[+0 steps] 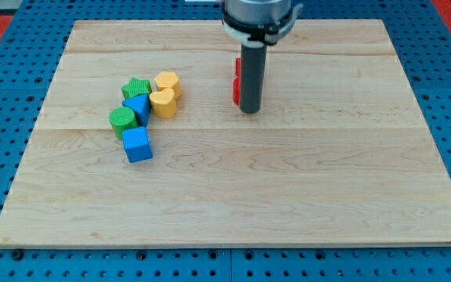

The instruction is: Push the green circle left to the green star

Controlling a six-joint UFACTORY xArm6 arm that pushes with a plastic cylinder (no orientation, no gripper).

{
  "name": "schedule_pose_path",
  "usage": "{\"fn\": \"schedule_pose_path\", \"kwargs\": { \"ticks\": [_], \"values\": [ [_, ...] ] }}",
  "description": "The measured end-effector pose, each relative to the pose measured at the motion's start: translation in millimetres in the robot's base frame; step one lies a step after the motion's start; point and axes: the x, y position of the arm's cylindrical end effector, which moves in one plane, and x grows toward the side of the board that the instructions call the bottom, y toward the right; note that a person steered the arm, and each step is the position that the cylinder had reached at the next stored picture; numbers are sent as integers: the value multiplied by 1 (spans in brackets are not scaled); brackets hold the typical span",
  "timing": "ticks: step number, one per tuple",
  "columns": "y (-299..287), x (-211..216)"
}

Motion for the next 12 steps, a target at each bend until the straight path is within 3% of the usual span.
{"fn": "schedule_pose_path", "kwargs": {
  "ticks": [1,2,3,4,5,6,7,9,10,12],
  "values": [
    [7,-36],
    [36,1],
    [12,84],
    [-84,108],
    [-90,112],
    [-148,153],
    [-211,128],
    [-166,55],
    [-234,42],
    [-272,54]
  ]
}}
